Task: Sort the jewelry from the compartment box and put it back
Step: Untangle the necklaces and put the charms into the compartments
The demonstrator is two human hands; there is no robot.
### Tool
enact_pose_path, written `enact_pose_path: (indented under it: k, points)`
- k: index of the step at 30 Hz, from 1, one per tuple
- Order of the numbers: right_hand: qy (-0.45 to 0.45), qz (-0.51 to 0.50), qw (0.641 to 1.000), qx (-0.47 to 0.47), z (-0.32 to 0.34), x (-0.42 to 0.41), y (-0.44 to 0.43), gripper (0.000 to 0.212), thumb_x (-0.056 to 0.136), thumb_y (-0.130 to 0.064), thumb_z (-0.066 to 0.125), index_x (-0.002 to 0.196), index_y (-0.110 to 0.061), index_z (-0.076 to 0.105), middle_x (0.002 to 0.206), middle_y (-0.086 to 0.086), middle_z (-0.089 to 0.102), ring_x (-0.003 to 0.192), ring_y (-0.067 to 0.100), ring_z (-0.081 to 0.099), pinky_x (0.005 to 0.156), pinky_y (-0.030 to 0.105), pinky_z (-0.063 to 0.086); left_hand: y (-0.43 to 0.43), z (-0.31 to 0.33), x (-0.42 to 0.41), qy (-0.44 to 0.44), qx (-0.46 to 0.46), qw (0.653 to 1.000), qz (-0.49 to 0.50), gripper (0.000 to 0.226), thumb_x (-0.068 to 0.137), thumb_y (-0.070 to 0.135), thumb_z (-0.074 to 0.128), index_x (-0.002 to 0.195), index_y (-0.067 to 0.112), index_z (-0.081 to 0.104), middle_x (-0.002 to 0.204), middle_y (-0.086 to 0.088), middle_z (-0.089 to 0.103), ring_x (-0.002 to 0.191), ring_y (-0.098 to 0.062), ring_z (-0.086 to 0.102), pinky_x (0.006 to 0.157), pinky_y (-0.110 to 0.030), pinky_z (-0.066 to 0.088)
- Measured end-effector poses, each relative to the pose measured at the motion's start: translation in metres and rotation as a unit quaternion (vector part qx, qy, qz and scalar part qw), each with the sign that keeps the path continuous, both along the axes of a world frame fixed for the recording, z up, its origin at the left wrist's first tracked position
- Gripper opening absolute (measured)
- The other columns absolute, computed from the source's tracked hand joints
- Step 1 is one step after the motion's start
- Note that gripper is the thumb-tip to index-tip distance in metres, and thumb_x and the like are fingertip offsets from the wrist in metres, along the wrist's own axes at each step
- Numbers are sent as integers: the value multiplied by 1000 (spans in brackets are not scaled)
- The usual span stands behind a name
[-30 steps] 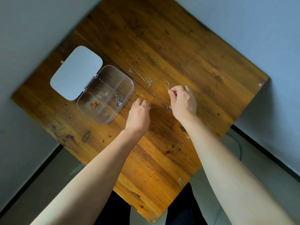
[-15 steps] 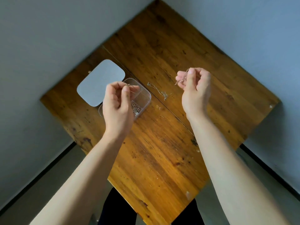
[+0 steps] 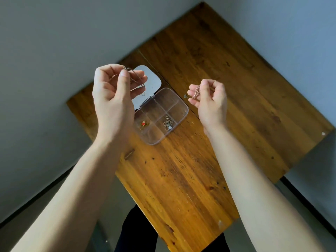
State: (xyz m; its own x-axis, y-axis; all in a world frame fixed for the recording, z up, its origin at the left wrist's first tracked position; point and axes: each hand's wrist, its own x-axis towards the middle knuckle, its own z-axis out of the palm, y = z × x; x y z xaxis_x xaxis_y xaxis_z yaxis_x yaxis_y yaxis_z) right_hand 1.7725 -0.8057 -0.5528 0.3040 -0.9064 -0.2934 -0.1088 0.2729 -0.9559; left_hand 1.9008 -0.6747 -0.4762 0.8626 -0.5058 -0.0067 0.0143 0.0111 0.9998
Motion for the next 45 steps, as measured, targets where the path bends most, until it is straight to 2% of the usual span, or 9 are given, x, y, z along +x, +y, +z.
enact_pose_path:
  k: [6,11,17,20,23,27,35,40,45]
  points:
    - [40,14,999,13,-7,1,4,20,105,-26,49,121,-15,53,105,1,74,90,11,74,78,29,62,-1,-20,0,30,72,997,14,7,104,11,44,103,12,51,99,-16,73,93,-28,74,81,-42,60]
    - [3,15,1000,15,-1,4,2,14,105,-26,50,116,-18,54,103,-1,74,91,9,74,74,22,60,4,-15,-1,10,42,999,29,9,101,15,47,98,20,53,94,-12,73,91,-29,74,77,-38,59]
    - [-43,79,994,62,-11,41,1,9,105,-24,50,111,-19,54,104,2,73,92,14,74,75,22,59,11,-14,-1,12,62,997,43,9,103,12,45,100,17,52,96,-15,72,92,-29,73,83,-46,59]
    - [106,164,981,16,-32,62,6,15,104,-21,50,118,-16,56,113,3,68,101,17,69,86,30,58,13,-9,-1,10,55,997,47,9,103,11,45,100,16,52,94,-14,72,92,-29,73,83,-46,59]
    - [258,252,931,-52,-42,73,9,25,104,-18,48,125,-20,61,125,3,63,107,19,60,88,36,53,12,2,0,7,38,998,43,11,104,10,44,98,17,52,93,-11,72,92,-30,73,84,-46,59]
    - [293,300,905,-67,-39,69,9,34,104,-19,45,134,-23,60,137,3,60,120,24,58,95,33,49,11,21,3,1,-7,999,32,12,104,8,44,98,16,50,89,-7,73,91,-31,73,83,-44,59]
    - [285,177,925,-178,-47,11,13,23,99,-17,58,120,-22,66,121,2,63,96,9,58,67,6,37,1,27,0,-8,-23,999,32,10,104,7,44,99,15,49,89,-6,73,91,-33,73,83,-45,59]
    - [325,204,903,-194,-65,-14,22,36,102,-18,58,136,-11,60,129,12,67,118,25,64,89,19,46,0,12,-3,-8,18,999,41,13,104,8,44,97,18,51,91,-9,72,90,-32,73,82,-44,59]
    - [318,174,916,-172,-69,-9,22,34,101,-15,58,135,-9,61,124,13,70,110,23,69,73,5,41,-2,-1,-4,-2,40,998,44,12,103,9,45,97,18,51,90,-11,71,89,-30,74,79,-41,59]
